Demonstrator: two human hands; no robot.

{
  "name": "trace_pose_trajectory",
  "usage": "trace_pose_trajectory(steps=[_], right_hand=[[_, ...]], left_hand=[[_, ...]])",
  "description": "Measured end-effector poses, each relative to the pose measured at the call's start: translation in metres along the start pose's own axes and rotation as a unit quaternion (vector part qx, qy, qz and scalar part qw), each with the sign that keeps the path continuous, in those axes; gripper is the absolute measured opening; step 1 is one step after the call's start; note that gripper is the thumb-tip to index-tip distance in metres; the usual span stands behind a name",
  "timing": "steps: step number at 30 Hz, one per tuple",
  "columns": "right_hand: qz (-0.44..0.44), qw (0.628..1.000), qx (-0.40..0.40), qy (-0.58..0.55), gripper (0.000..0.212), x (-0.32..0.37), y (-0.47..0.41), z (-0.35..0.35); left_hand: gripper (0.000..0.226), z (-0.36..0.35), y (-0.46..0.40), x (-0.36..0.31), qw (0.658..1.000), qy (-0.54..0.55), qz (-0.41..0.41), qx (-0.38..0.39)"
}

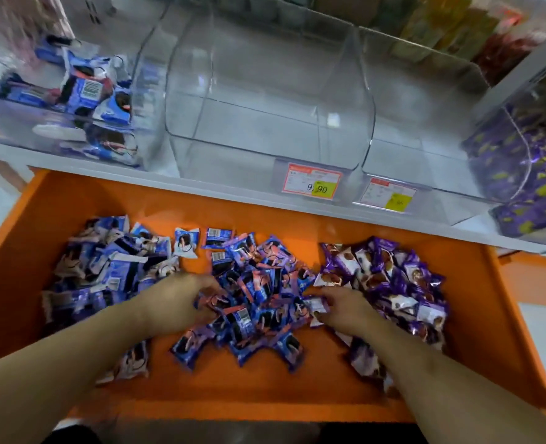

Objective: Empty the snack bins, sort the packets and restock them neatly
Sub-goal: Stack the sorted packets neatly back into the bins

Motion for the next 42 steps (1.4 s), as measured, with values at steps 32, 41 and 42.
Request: trace_pose_trajectory(steps=[32, 41, 42], right_hand=[[-0.040, 0.998, -0.005, 0.047, 0.057, -0.011, -0.018, -0.023], [-0.138, 0.963, -0.076, 0.218, 0.061, -0.064, 0.037, 0.116], [-0.175, 0.948, -0.090, 0.250, 0.070, -0.077, 0.041, 0.125]], left_hand=[[0.036, -0.047, -0.043, -0.002, 0.996, 0.077, -0.003, -0.036], [0.033, -0.041, -0.048, 0.013, 0.984, 0.168, 0.003, -0.059], [0.034, -0.041, -0.048, 0.013, 0.983, 0.175, 0.002, -0.059]])
Point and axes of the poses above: each hand's wrist, its own y-axis away from the middle knuckle, its own z-axis out of the back of the hand, x = y × z, the point moved 8 cm from there along -y, towards the middle knuckle, and after that the axes turned 10 degrees about -z, right-handed, at the moved point
